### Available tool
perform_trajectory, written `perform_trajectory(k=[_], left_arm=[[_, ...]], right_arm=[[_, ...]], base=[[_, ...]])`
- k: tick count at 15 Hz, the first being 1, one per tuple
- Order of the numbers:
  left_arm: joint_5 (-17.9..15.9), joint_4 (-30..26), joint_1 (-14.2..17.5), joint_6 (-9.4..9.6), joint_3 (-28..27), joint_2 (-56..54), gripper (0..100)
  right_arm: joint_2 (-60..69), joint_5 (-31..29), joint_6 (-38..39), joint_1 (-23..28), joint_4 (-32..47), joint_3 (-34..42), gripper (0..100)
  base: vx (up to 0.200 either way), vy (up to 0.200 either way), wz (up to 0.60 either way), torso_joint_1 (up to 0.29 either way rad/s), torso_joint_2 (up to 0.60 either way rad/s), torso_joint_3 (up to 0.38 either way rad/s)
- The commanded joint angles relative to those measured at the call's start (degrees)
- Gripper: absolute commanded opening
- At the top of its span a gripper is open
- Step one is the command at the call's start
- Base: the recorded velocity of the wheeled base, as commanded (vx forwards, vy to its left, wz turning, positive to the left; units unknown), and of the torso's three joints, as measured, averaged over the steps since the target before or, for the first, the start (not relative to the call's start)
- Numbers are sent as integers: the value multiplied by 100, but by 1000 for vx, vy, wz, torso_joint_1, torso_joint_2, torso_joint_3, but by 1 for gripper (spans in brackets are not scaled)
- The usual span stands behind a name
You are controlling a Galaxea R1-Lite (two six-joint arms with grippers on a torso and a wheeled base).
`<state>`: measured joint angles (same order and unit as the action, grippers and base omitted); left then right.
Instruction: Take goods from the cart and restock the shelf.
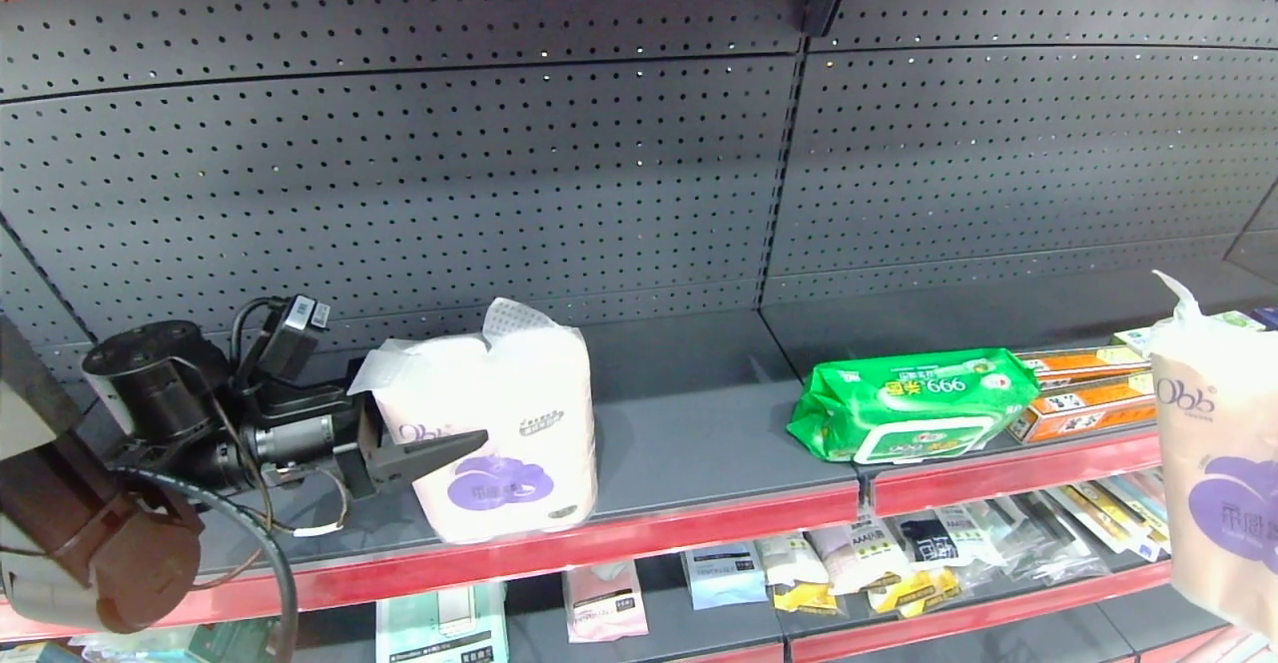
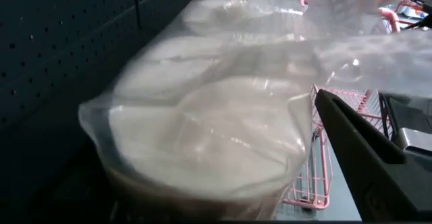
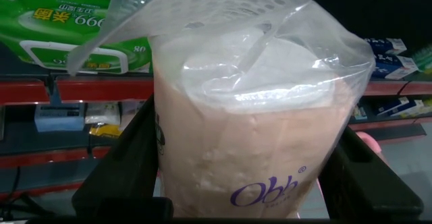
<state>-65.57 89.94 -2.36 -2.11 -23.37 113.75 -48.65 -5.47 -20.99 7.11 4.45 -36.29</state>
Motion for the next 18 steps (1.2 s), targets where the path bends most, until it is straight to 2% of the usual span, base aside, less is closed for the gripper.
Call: perform_trajectory(k=[1,3,5,7,9,13,15,16,18], left_arm=[[1,6,-1,-18,-62,-125,100],[27,6,-1,-167,-212,-222,100],[27,6,-1,-413,-273,-415,100],[27,6,-10,-527,-238,-644,100],[27,6,-1,-527,-229,-740,100],[27,6,-1,-694,-203,-951,100],[273,6,-1,-703,-229,-1030,100],[423,6,-1,-765,-221,-1074,100],[484,6,-1,-923,-203,-1145,100]], right_arm=[[-13,2,-1,1,3,-10,0],[-21,2,-1,1,3,-10,0],[-48,2,-1,1,3,-10,0],[-74,2,-1,1,3,-18,0],[-101,2,-1,1,3,-18,0],[-109,2,-1,1,12,-10,0],[-136,2,-1,1,21,-10,0],[-171,-6,-1,19,21,8,0],[-224,2,-1,80,12,34,0]], base=[[0,0,0,0,0,0],[0,0,0,0,0,0],[0,0,0,0,0,0],[0,0,0,0,0,0],[0,0,0,0,0,0],[0,0,0,0,0,0],[0,0,0,0,0,0],[0,0,0,0,0,0],[0,0,0,0,0,0]])
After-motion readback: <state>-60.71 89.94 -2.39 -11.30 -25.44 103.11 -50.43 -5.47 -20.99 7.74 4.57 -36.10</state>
